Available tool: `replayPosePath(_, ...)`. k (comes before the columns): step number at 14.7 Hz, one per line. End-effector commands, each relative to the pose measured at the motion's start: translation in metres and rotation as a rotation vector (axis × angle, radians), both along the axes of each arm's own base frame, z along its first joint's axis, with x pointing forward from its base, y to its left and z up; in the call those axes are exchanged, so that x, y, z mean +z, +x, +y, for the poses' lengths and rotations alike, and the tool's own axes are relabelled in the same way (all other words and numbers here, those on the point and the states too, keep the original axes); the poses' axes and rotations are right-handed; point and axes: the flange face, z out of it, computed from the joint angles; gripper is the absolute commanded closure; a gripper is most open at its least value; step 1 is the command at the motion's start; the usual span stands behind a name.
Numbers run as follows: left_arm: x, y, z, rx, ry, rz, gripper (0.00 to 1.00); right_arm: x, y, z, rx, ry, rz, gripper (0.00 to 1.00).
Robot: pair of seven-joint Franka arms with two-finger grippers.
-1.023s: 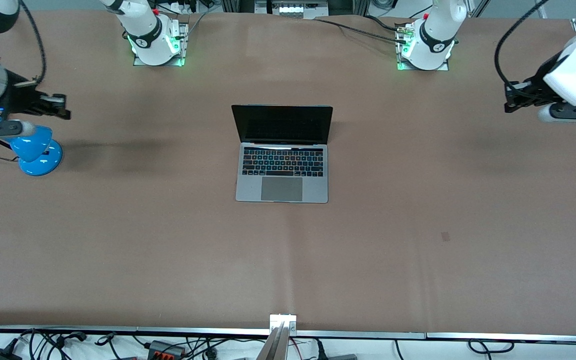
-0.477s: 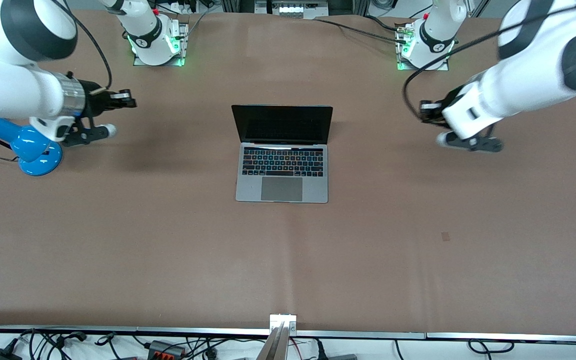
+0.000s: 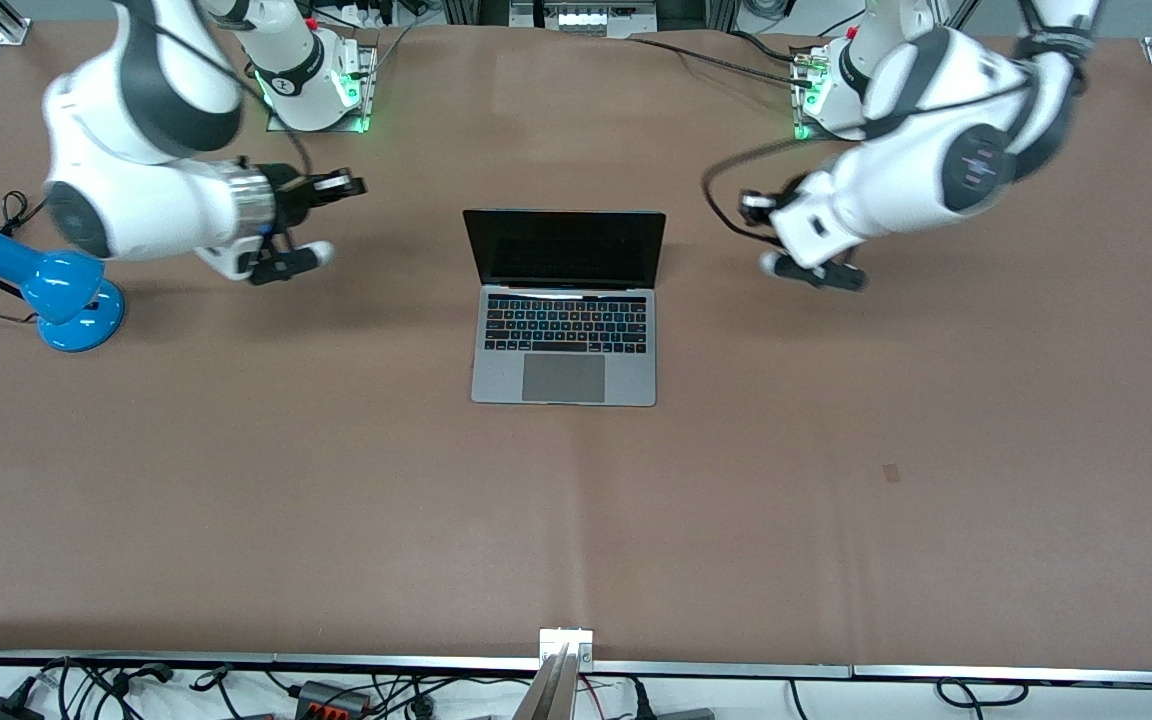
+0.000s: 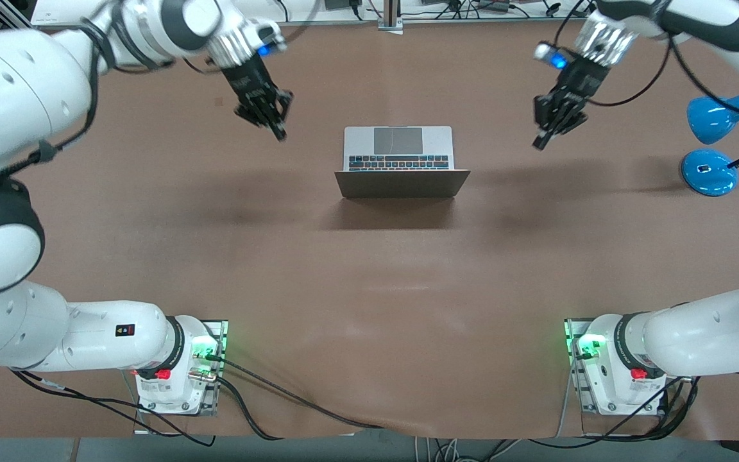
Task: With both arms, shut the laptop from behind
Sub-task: 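Move the right gripper while the left gripper reaches behind the laptop screen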
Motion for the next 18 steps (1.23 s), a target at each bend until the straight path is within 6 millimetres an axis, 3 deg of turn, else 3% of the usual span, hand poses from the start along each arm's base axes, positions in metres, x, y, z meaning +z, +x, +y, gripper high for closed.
replayPosePath(1,-0.008,-0.036,-0.019,-0.019,0.016,-0.028,1.0,-0.015,-0.03,0.034,0.017,0.024,-0.002,1.0)
replayPosePath(4,-0.042,-0.07,-0.054,-0.047,0.037,-0.073,1.0,-0.034,-0.05,0.066,0.025,0.036,-0.019,1.0)
replayPosePath(6,-0.053,-0.082,-0.073,-0.051,0.036,-0.096,1.0,-0.042,-0.061,0.085,0.024,0.011,-0.034,1.0)
replayPosePath(10,-0.077,-0.063,-0.084,0.039,-0.014,-0.132,1.0,-0.044,-0.095,0.152,-0.025,-0.077,-0.08,1.0)
replayPosePath(14,-0.096,-0.047,-0.087,0.086,-0.048,-0.149,1.0,-0.06,-0.099,0.174,-0.05,-0.095,-0.133,1.0)
replayPosePath(18,-0.106,-0.039,-0.09,0.097,-0.074,-0.145,1.0,-0.073,-0.091,0.179,-0.074,-0.1,-0.166,1.0)
